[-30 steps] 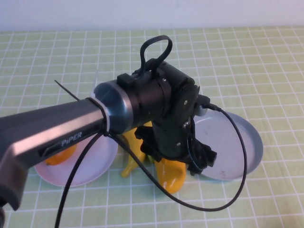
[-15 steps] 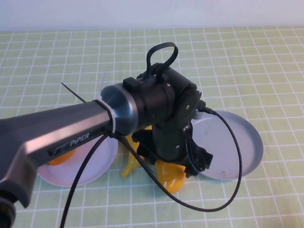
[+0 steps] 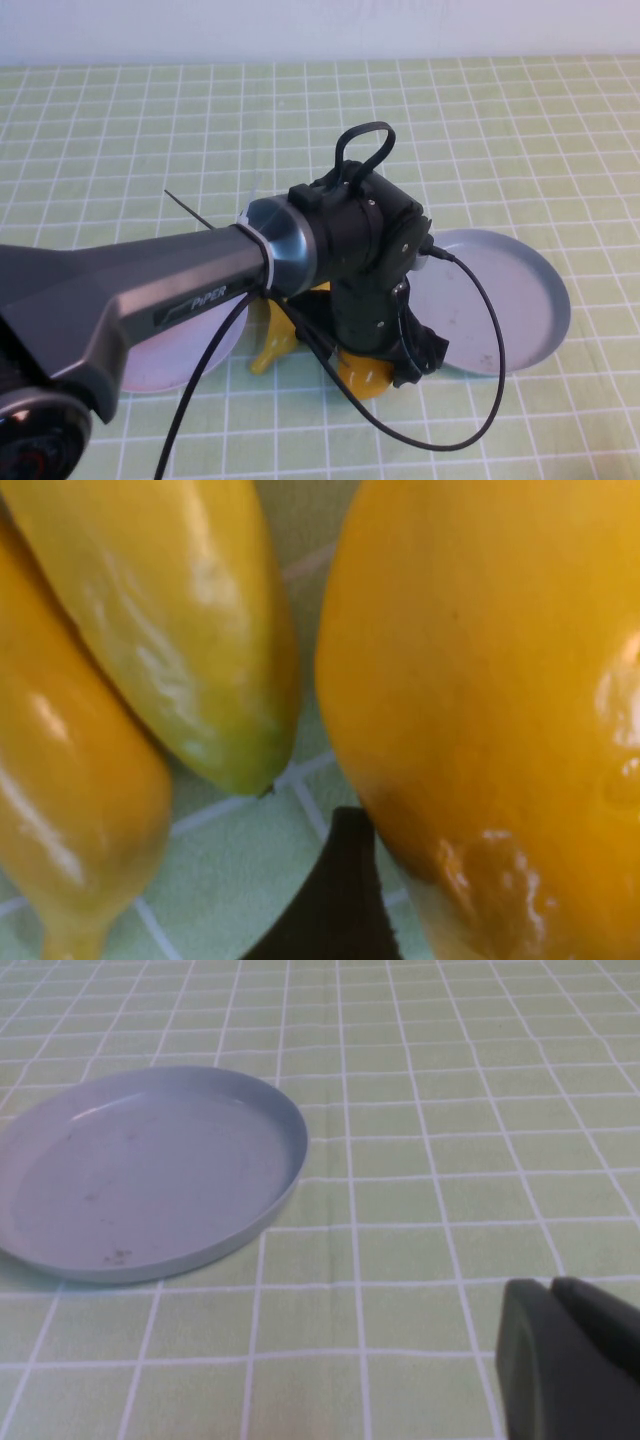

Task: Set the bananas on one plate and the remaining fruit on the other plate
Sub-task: Put one type of fruit in the left plate

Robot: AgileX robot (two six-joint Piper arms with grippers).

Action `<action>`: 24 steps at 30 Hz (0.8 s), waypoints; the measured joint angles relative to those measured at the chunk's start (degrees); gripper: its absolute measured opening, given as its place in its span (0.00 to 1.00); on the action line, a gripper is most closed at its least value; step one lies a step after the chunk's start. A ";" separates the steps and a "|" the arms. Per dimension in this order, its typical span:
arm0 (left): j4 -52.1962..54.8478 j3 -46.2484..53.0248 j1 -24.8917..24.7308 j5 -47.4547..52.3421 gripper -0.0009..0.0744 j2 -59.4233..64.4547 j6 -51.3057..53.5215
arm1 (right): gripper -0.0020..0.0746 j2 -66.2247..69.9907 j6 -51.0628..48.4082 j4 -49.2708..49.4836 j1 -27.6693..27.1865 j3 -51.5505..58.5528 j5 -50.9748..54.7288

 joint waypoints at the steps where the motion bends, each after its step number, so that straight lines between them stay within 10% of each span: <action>1: 0.00 0.00 0.00 -0.41 0.81 0.00 0.00 | 0.01 0.00 0.00 0.00 0.00 0.00 0.00; 24: 0.13 -2.65 0.00 6.65 0.70 0.00 7.94 | 0.01 0.00 0.00 0.00 0.00 0.00 0.00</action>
